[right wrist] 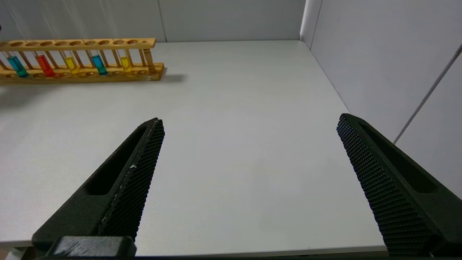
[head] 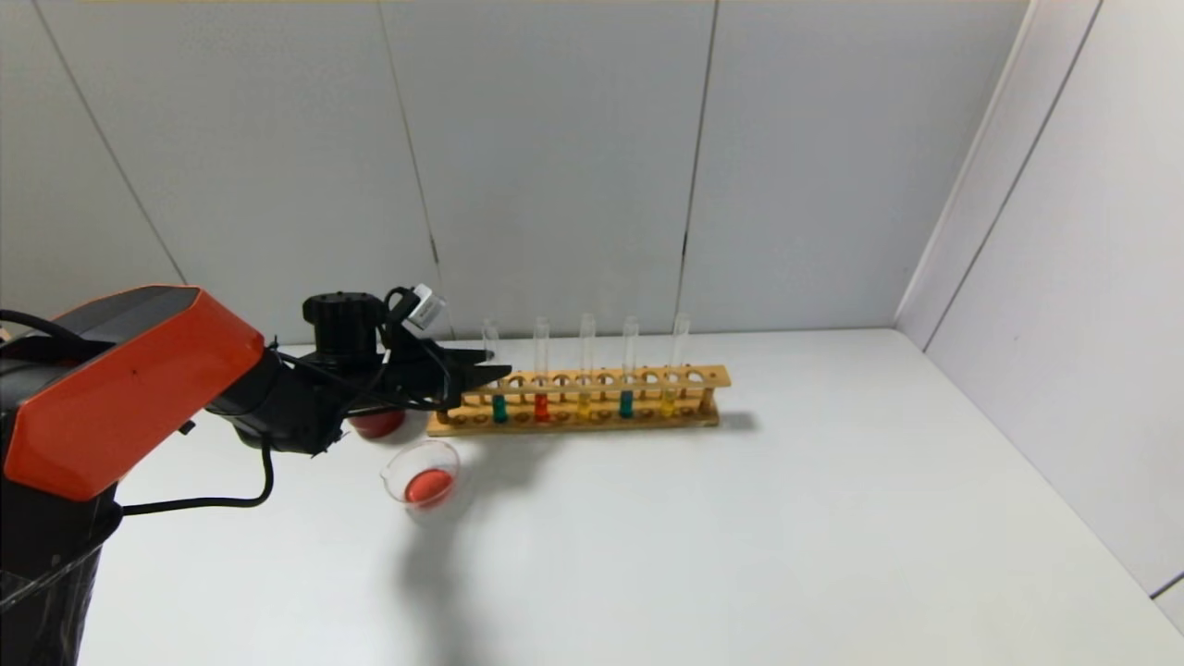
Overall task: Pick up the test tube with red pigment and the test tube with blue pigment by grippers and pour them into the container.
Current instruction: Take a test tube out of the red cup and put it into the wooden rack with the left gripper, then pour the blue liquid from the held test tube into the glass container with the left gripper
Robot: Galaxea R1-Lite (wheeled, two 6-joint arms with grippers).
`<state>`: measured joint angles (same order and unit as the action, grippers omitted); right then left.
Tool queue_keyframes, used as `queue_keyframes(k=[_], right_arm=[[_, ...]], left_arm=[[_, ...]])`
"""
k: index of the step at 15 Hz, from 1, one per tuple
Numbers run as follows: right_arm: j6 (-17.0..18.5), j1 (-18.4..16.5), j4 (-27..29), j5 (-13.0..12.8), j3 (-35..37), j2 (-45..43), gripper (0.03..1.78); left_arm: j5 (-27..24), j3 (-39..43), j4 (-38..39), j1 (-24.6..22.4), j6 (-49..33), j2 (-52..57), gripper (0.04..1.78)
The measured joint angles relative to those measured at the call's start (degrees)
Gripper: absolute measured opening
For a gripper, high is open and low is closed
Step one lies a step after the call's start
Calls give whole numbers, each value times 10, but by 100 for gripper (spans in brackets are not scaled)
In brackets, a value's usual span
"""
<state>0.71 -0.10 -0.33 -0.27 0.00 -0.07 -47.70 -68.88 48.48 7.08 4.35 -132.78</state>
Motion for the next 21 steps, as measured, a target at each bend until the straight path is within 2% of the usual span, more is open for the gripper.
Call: queue_keyframes(k=[2, 4, 9, 13, 21], right_arm=[[0, 0, 0, 0, 0, 0, 175], [0, 0, 0, 0, 0, 0, 175], [0, 0, 0, 0, 0, 0, 175], [0, 0, 0, 0, 0, 0, 175], [0, 0, 0, 0, 0, 0, 175]], left_arm=[[0, -1, 0, 1, 0, 0, 41], [1, -3, 2, 3, 0, 0, 32], [3, -18, -7, 6, 0, 8, 32], [2, -69, -70, 6, 0, 45, 32], [23, -328, -309, -1, 3, 113, 32]])
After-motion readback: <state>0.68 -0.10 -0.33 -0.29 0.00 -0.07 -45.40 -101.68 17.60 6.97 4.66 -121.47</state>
